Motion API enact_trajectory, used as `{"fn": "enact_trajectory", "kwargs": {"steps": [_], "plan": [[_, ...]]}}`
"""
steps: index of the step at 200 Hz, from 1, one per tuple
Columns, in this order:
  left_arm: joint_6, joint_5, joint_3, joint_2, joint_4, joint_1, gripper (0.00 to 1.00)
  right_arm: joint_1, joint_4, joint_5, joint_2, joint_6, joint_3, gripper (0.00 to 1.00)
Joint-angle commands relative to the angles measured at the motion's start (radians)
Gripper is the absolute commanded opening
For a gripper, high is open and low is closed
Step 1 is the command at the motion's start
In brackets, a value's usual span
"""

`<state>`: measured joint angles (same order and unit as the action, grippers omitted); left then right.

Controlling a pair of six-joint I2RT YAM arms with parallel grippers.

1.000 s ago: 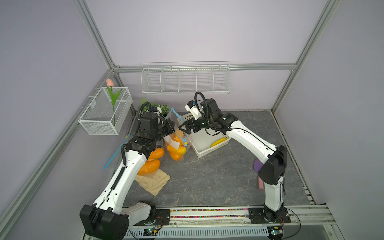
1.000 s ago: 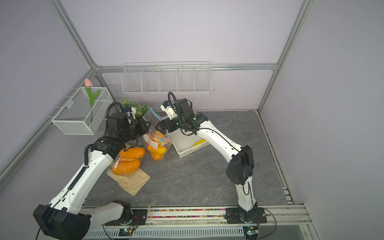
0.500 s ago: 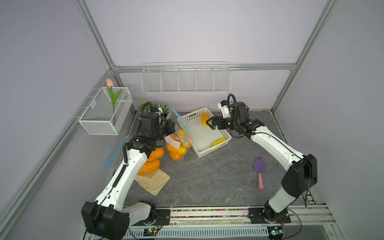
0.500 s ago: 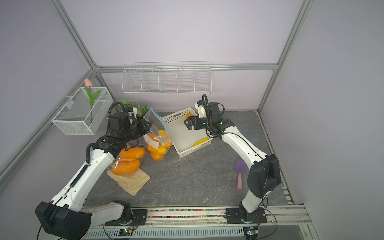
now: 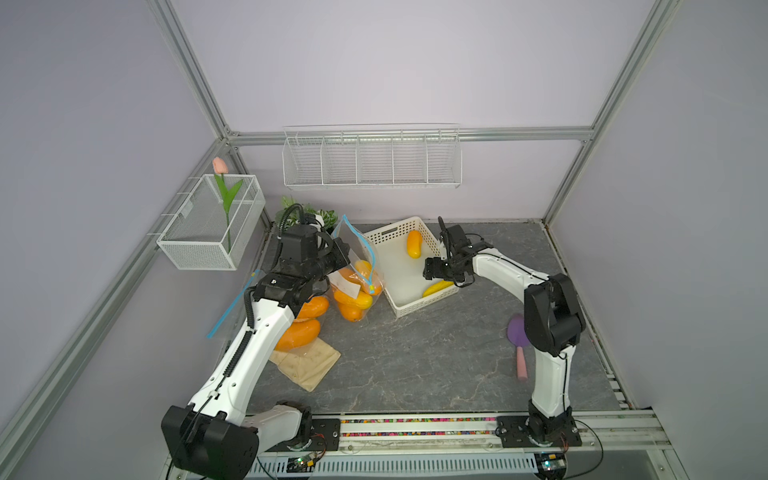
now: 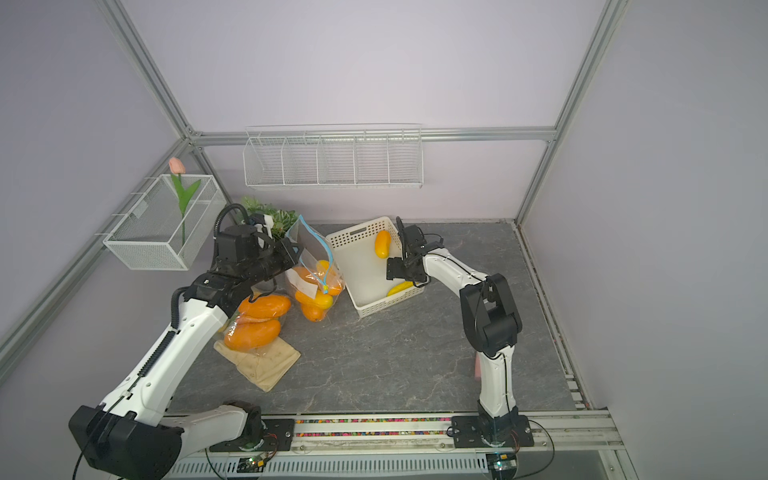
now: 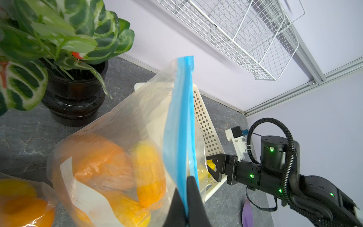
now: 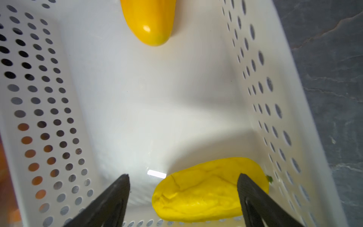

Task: Place the mango in a zip-top bag and seal the zipper
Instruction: Pick up the mango from the basket.

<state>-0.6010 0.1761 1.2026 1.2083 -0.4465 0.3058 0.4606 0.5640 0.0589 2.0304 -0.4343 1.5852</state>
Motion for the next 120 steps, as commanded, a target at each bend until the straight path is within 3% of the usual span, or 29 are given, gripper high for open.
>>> {"fn": "enact_trajectory", "kwargs": {"steps": [1, 81, 120], "plan": [[0.002, -0.013, 0.006, -0.014, 0.000, 0.002, 0.00, -0.002, 0.045, 0.011, 0.052, -0.023, 0.038, 0.88], [0.008, -0.020, -0.001, -0.019, -0.004, 0.001, 0.00, 0.025, 0.045, 0.115, 0.169, -0.003, 0.161, 0.88], [0.011, -0.022, 0.002, -0.021, -0.012, 0.002, 0.00, 0.045, 0.118, -0.061, 0.243, 0.070, 0.346, 0.88]]}}
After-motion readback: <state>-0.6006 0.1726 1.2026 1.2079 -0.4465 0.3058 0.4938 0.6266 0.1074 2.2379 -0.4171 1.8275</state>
